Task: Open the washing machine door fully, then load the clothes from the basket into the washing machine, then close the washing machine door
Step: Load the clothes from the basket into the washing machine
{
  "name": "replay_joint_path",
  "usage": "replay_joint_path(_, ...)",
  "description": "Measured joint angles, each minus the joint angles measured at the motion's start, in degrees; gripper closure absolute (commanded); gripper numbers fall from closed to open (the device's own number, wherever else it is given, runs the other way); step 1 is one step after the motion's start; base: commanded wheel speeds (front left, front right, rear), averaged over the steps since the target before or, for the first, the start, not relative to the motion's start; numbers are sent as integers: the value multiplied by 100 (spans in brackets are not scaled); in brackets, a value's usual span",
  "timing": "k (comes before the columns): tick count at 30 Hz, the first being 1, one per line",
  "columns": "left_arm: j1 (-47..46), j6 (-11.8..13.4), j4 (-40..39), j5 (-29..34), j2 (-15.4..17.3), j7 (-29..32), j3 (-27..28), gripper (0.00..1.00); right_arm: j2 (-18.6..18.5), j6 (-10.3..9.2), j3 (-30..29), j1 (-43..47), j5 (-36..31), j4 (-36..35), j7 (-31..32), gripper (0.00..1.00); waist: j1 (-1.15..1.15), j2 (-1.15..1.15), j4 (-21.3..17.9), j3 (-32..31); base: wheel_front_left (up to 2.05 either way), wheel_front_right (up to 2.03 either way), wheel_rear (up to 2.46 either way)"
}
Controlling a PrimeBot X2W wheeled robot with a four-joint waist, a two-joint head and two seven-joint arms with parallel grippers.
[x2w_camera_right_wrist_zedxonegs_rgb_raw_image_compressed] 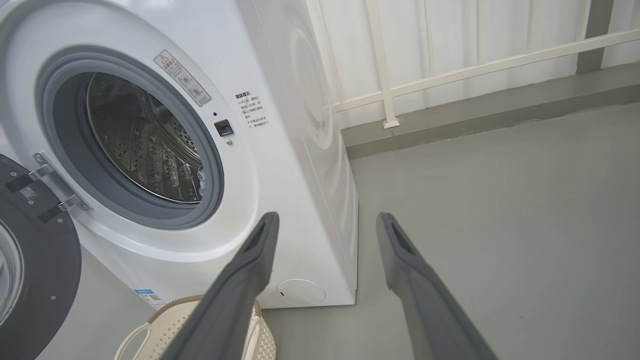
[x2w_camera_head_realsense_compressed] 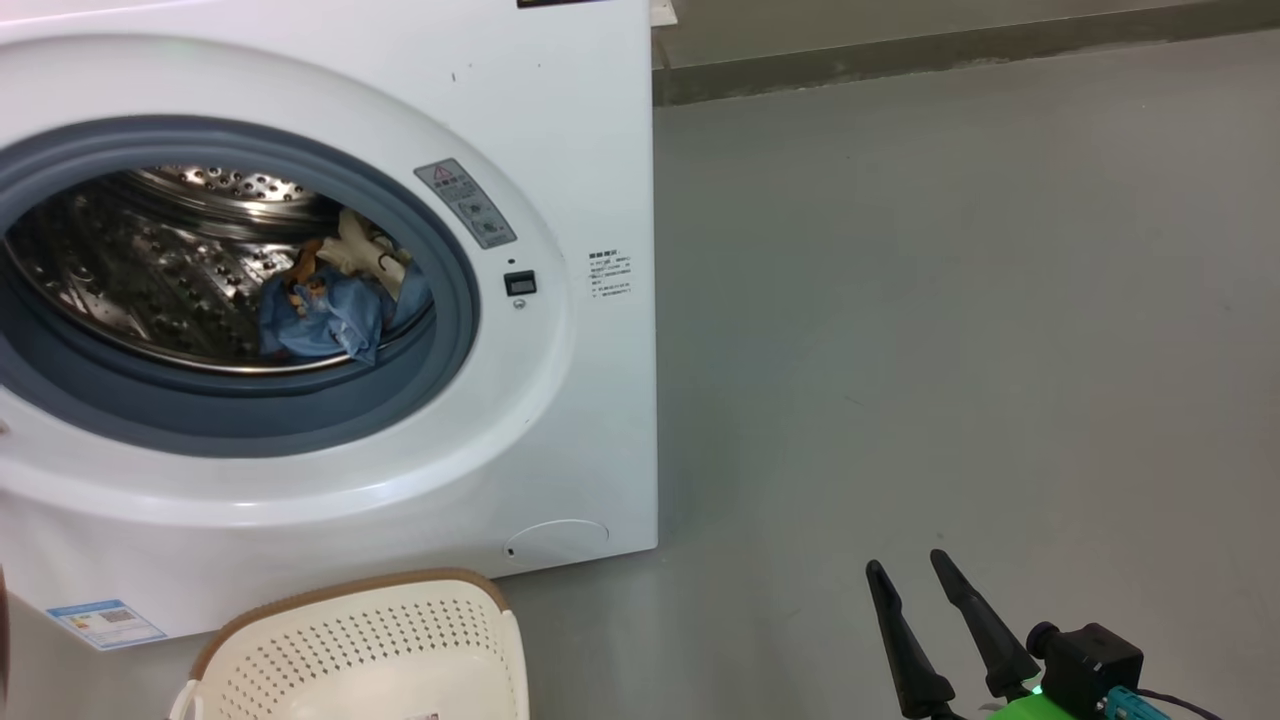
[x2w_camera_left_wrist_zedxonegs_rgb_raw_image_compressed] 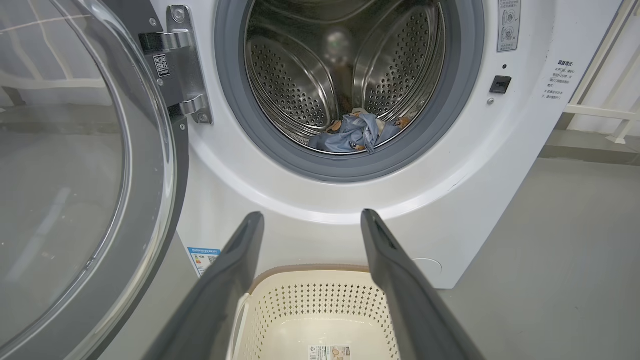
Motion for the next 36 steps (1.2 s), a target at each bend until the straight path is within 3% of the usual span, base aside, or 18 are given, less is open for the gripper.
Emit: replay_joint_path(36, -1, 0, 66, 15, -38, 0, -81, 0, 0, 0, -94, 0, -101, -3, 0, 0, 0, 0, 151, -77, 0, 0, 0)
